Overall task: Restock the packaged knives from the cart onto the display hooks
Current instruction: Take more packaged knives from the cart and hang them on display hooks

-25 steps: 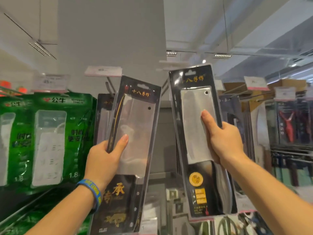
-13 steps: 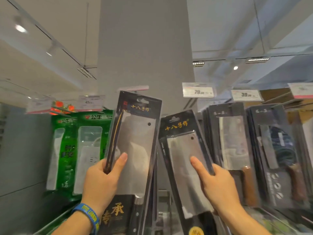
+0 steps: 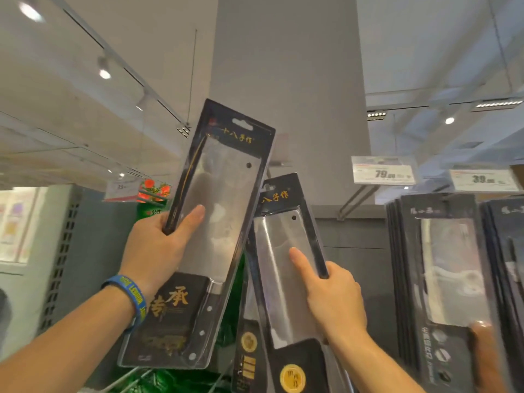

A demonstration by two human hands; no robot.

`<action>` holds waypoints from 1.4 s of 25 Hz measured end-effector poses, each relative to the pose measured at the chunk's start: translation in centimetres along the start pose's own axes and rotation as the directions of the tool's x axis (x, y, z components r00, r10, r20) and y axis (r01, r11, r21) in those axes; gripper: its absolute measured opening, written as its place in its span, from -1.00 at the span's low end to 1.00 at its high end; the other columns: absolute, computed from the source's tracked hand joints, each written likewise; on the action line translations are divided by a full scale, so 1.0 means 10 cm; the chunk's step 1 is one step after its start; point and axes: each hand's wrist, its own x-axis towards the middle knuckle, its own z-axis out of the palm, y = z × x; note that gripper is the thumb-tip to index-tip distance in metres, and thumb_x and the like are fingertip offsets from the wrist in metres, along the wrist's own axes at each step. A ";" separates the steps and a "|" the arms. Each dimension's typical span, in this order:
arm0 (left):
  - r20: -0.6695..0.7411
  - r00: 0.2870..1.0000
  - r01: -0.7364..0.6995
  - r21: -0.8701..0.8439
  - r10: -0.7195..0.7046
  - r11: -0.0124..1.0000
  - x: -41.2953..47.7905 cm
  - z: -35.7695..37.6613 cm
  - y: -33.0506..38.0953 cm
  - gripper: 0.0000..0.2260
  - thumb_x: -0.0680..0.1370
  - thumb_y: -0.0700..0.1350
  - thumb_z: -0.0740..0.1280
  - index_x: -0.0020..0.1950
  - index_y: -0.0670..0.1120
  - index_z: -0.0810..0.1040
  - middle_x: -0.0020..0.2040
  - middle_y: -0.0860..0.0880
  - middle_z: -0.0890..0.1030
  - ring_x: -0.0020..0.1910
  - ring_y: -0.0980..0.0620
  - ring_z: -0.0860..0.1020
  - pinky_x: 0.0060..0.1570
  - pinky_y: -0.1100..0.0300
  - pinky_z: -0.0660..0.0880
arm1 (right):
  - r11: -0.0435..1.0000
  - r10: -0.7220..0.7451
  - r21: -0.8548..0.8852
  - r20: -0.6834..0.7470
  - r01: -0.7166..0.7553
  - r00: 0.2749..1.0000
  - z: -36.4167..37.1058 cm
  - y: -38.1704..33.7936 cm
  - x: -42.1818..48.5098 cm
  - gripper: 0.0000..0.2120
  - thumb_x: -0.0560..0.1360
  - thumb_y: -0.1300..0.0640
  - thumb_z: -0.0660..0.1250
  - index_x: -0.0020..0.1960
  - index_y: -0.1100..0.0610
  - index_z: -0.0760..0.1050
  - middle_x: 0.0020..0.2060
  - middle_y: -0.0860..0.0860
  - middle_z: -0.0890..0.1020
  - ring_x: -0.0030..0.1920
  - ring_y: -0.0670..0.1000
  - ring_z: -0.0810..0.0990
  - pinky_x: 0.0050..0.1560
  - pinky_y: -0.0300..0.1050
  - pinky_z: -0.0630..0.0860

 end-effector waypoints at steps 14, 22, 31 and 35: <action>0.082 0.991 0.112 -0.034 -0.109 0.993 -0.16 0.22 -0.12 -0.13 0.23 0.57 0.27 -0.13 -0.29 0.59 -0.21 -0.24 0.63 -0.20 -0.23 0.61 -0.11 -0.21 0.59 | 0.996 0.074 -0.048 0.028 -0.072 0.997 0.17 0.24 0.07 -0.19 0.30 -0.65 0.16 -0.08 0.11 0.55 -0.16 -0.03 0.65 -0.07 0.11 0.65 -0.08 0.06 0.55; 0.093 0.987 0.138 -0.046 -0.133 0.989 -0.16 0.10 -0.27 -0.12 0.20 0.61 0.26 -0.21 -0.27 0.58 -0.30 -0.16 0.62 -0.33 -0.08 0.59 -0.22 -0.15 0.59 | 0.958 0.282 0.019 0.100 -0.285 0.954 0.56 0.24 0.22 -0.04 0.33 -0.63 0.20 0.33 0.15 0.55 0.28 0.10 0.63 0.11 0.14 0.61 0.15 0.07 0.54; 0.193 0.966 0.201 -0.145 -0.171 0.969 -0.45 0.09 -0.38 -0.14 0.21 0.57 0.30 -0.14 -0.28 0.61 -0.24 -0.19 0.65 -0.25 -0.15 0.63 -0.15 -0.21 0.59 | 0.919 0.389 -0.130 0.142 -0.373 0.910 0.65 0.13 0.23 -0.18 0.38 -0.62 0.12 -0.08 0.19 0.44 -0.17 0.01 0.57 -0.20 0.01 0.55 -0.21 -0.02 0.47; 0.255 0.943 0.274 -0.222 -0.215 0.936 -0.72 0.24 -0.38 -0.23 0.22 0.56 0.33 -0.29 -0.21 0.54 -0.34 -0.21 0.61 -0.35 -0.21 0.59 -0.29 -0.14 0.54 | 0.936 0.252 -0.273 0.089 -0.220 0.964 0.38 0.09 -0.05 -0.24 0.51 -0.49 0.15 0.41 0.09 0.36 0.24 0.04 0.58 0.14 0.12 0.57 0.02 0.01 0.49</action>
